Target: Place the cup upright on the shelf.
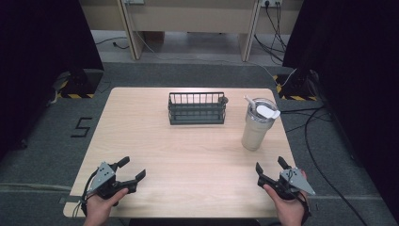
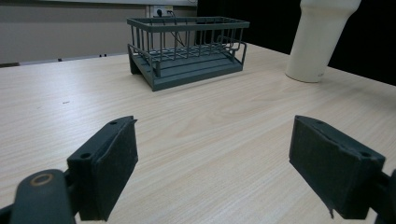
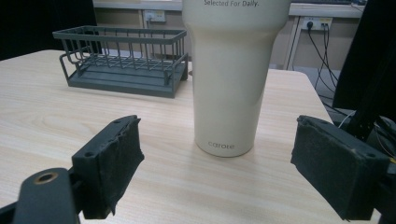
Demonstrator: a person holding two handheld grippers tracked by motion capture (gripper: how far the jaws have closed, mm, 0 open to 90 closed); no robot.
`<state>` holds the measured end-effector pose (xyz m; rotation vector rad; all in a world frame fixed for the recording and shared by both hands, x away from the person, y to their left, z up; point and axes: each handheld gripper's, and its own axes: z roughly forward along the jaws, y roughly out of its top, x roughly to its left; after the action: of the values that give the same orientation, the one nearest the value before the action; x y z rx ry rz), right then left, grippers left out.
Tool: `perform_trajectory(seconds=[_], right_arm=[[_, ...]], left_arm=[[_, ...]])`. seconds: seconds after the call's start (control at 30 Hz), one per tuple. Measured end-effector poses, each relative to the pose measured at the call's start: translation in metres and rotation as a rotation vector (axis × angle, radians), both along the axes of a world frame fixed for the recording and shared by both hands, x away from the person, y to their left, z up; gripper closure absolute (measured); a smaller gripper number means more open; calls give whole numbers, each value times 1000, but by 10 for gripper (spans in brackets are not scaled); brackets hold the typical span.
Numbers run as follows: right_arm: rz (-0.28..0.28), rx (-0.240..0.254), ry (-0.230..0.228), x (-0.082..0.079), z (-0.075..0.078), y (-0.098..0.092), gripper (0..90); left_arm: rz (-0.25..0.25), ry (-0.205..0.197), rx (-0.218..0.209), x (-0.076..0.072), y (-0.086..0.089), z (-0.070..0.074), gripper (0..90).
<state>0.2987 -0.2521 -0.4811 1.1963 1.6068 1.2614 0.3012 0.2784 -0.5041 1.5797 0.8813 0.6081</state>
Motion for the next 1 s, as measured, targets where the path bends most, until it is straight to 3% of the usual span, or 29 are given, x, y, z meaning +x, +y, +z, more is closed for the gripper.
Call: perform_trajectory(seconds=[0.4,1.0], right_arm=[[0,15,-9,16,8,6,151],[-28,11,-18,61,17,16,151]], left_arm=[[-1,3,-1,-1,-1,0,147],[4,7,-8,0,0,-1,147]])
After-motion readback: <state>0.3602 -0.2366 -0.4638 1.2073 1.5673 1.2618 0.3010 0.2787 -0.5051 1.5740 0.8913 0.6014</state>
